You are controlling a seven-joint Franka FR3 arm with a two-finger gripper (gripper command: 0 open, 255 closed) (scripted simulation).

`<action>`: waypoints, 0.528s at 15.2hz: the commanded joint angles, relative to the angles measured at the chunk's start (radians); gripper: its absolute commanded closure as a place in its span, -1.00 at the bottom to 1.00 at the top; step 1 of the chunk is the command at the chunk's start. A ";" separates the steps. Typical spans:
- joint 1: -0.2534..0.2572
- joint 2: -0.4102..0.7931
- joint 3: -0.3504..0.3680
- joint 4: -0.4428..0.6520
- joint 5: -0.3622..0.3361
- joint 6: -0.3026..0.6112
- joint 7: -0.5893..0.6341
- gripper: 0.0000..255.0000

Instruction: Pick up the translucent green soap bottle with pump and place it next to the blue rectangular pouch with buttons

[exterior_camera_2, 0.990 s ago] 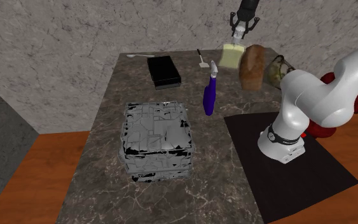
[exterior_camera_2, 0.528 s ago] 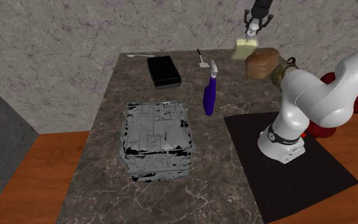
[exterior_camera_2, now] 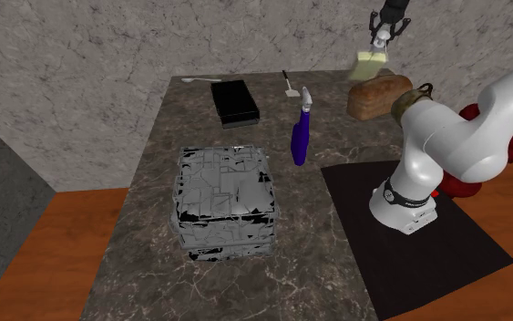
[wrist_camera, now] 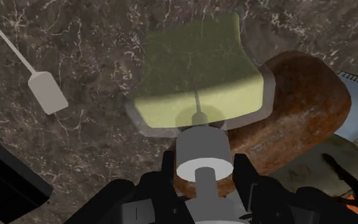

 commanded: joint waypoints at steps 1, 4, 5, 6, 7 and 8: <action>0.030 -0.001 -0.044 0.074 -0.019 -0.033 -0.049 1.00; 0.085 -0.009 -0.113 0.186 -0.052 -0.076 -0.120 1.00; 0.107 -0.013 -0.138 0.228 -0.065 -0.092 -0.144 1.00; 0.130 -0.017 -0.162 0.272 -0.077 -0.108 -0.169 1.00; 0.156 -0.023 -0.188 0.319 -0.090 -0.125 -0.194 1.00; 0.185 -0.029 -0.213 0.370 -0.105 -0.143 -0.220 1.00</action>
